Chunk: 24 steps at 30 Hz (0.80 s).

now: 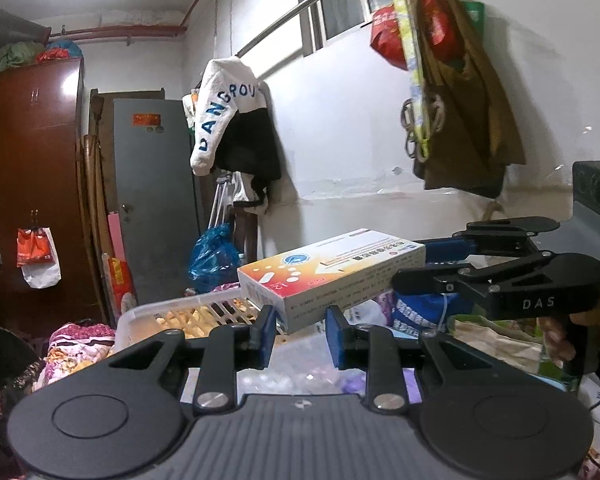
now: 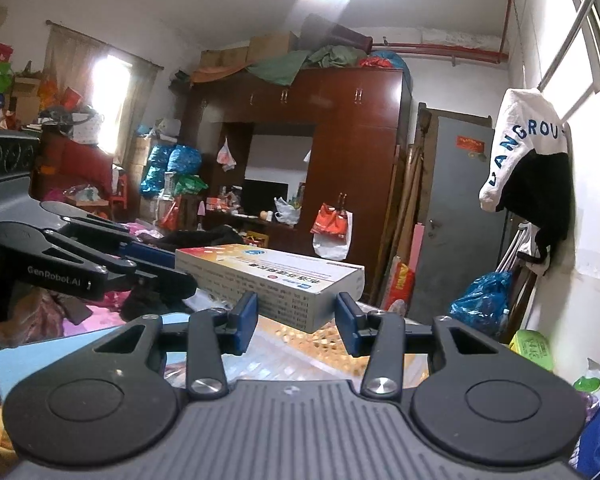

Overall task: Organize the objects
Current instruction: 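Grasp the medicine box with the right gripper and lift it, then carry the medicine box over the basket and open the right gripper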

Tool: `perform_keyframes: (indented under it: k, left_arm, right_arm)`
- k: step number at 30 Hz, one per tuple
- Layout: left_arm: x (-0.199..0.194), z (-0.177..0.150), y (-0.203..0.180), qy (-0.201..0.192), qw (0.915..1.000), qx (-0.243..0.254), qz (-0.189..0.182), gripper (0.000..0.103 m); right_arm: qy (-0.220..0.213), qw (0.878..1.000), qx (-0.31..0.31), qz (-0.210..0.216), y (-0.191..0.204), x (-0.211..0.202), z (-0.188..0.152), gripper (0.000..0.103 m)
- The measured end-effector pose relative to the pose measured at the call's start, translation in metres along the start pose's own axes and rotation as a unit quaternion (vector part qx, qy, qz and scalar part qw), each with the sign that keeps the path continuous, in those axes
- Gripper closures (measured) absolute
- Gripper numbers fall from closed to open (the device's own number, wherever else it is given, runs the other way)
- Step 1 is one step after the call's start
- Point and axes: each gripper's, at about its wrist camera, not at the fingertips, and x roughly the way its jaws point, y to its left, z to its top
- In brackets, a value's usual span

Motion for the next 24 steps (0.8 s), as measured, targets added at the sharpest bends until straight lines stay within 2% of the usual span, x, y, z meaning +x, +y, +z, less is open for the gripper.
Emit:
perform_keyframes:
  k: [7,14,18,24]
  left_arm:
    - [0.044,0.008,0.022,0.027,0.9994,-0.01,0.021,0.072]
    - [0.082,0.002,0.039,0.078,0.9964,-0.019,0.03,0.071]
    - [0.093,-0.004,0.043,0.096,0.9945,-0.019,0.039,0.071]
    - [0.098,-0.002,0.046,0.102,0.9931,-0.023,0.052,0.071]
  right_arm:
    - [0.032,0.999,0.003,-0.006,-0.011,0.039,-0.007,0.057]
    - [0.071,0.997,0.006,-0.006,-0.016,0.063,-0.022,0.057]
    - [0.088,0.996,0.008,-0.009,-0.018,0.071,-0.022,0.057]
    - [0.106,0.994,0.007,-0.008,-0.02,0.075,-0.021,0.057]
